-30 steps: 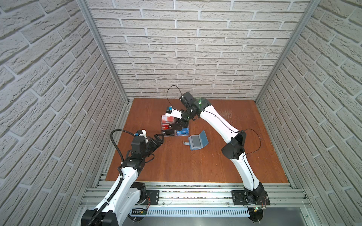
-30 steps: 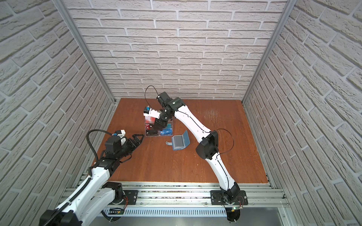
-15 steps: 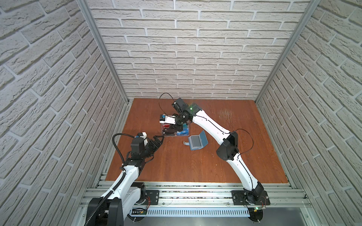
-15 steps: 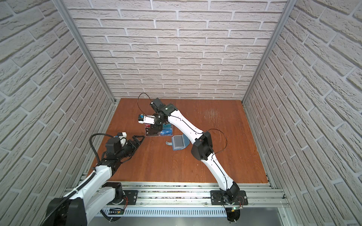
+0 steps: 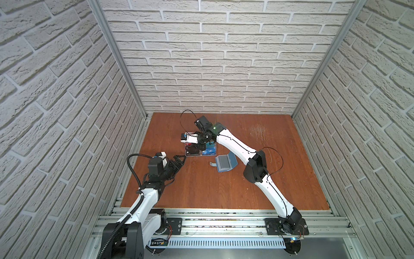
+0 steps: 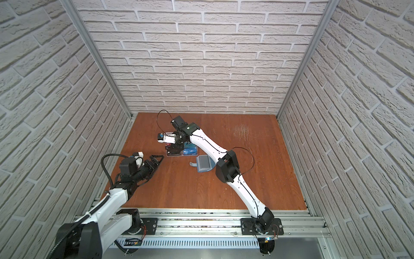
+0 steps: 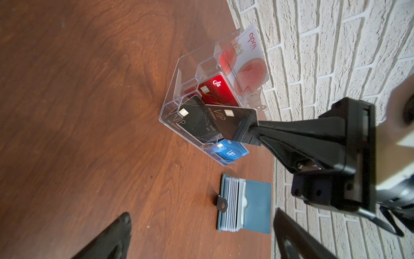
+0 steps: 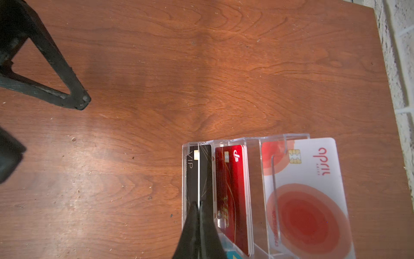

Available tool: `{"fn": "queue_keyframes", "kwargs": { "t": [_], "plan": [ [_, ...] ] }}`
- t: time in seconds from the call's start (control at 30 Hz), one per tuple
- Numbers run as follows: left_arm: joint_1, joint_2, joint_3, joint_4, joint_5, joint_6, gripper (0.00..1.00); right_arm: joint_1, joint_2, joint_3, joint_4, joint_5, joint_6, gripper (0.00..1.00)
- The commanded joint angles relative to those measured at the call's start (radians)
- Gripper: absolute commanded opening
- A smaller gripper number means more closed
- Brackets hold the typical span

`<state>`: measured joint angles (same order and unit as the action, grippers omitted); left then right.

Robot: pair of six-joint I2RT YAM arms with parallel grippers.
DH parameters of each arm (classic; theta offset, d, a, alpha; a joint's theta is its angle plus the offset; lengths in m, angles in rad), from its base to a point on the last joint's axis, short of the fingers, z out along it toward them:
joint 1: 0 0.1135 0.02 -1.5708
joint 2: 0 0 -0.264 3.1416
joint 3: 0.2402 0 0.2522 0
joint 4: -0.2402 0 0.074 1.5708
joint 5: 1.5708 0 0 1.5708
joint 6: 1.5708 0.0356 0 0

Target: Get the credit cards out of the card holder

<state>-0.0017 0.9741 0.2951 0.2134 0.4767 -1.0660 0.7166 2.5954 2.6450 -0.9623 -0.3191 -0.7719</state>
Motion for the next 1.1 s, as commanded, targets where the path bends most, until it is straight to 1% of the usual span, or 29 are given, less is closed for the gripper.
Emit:
{"fn": "queue_keyframes", "kwargs": {
  "t": [0.0, 0.2, 0.67, 1.07],
  "plan": [
    [0.009, 0.024, -0.007, 0.067, 0.013, 0.023, 0.98, 0.004, 0.012, 0.032, 0.053, 0.011, -0.027, 0.05],
    [0.010, 0.063, -0.002, 0.089, 0.017, 0.023, 0.98, 0.007, 0.039, 0.031, 0.060, 0.017, -0.035, 0.05],
    [0.018, 0.064, 0.006, 0.073, 0.016, 0.036, 0.98, 0.017, 0.058, 0.032, 0.062, 0.031, -0.035, 0.05],
    [0.021, 0.064, 0.003, 0.072, 0.013, 0.041, 0.98, 0.017, 0.066, 0.025, 0.059, 0.068, -0.047, 0.05]
  ]
}}
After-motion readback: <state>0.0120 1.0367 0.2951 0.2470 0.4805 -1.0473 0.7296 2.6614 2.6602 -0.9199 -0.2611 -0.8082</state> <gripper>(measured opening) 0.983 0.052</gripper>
